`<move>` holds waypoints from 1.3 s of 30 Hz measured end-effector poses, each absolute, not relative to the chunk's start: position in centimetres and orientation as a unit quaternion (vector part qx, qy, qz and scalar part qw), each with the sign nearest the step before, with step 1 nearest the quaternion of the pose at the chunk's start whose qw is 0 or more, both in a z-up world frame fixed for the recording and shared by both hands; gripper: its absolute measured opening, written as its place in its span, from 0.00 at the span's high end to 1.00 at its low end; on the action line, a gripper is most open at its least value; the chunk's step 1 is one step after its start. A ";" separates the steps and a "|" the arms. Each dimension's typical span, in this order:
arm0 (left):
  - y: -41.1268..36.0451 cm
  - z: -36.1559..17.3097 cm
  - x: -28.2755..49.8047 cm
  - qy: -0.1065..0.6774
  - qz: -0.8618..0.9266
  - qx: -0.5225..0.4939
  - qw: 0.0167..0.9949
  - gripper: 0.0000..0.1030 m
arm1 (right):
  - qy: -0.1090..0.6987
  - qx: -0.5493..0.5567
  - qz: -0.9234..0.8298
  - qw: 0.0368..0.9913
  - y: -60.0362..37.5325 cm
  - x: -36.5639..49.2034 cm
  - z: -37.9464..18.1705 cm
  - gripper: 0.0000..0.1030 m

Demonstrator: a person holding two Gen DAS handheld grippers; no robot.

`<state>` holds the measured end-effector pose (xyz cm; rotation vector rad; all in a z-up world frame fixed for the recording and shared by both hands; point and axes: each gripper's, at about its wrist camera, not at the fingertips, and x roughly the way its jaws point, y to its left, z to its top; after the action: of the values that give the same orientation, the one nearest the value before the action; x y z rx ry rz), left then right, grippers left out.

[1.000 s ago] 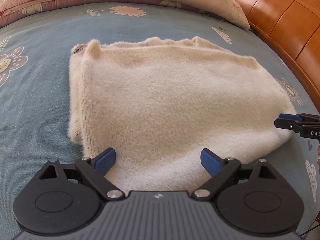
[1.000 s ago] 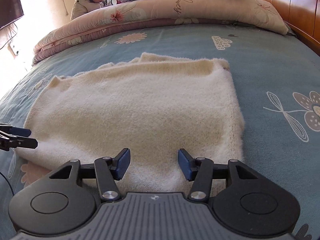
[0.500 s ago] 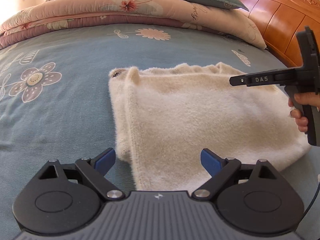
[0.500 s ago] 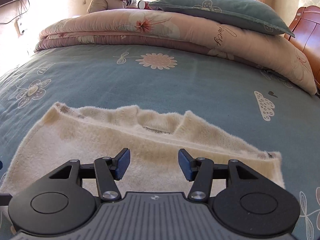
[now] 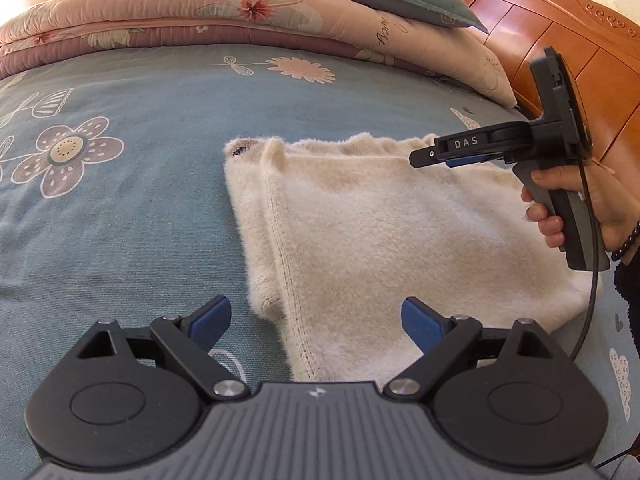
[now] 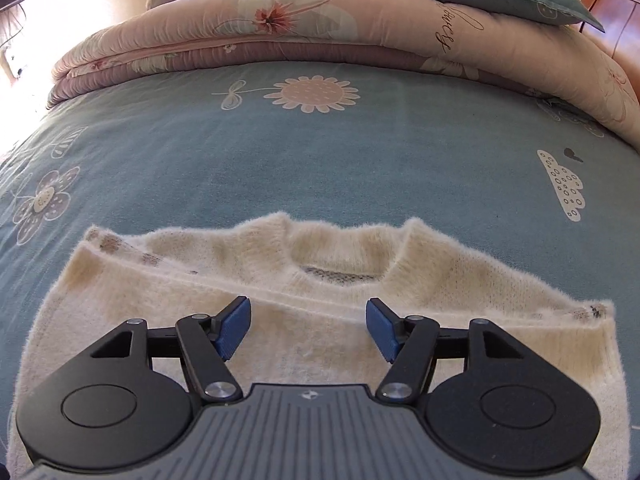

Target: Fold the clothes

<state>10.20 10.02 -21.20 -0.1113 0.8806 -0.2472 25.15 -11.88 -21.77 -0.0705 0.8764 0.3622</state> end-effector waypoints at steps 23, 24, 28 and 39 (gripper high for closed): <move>15.2 -20.6 10.4 0.419 -0.079 -0.095 0.900 0.11 | 0.399 -0.029 0.242 0.884 1.1 27.6 -23.2 0.33; 15.3 -20.6 10.4 0.418 -0.079 -0.097 0.900 0.11 | 0.392 -0.030 0.240 0.888 0.9 27.2 -22.8 0.33; 15.3 -20.7 10.5 0.421 -0.075 -0.097 0.899 0.11 | 0.383 -0.018 0.252 0.889 0.1 26.1 -21.5 0.33; 15.0 -20.8 10.5 0.424 -0.076 -0.091 0.898 0.11 | 0.405 -0.028 0.256 0.877 2.1 26.5 -23.9 0.28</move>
<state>10.51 14.98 -20.76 -0.1878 0.8775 -0.1582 26.46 2.11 -23.92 -0.0582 0.8446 0.5347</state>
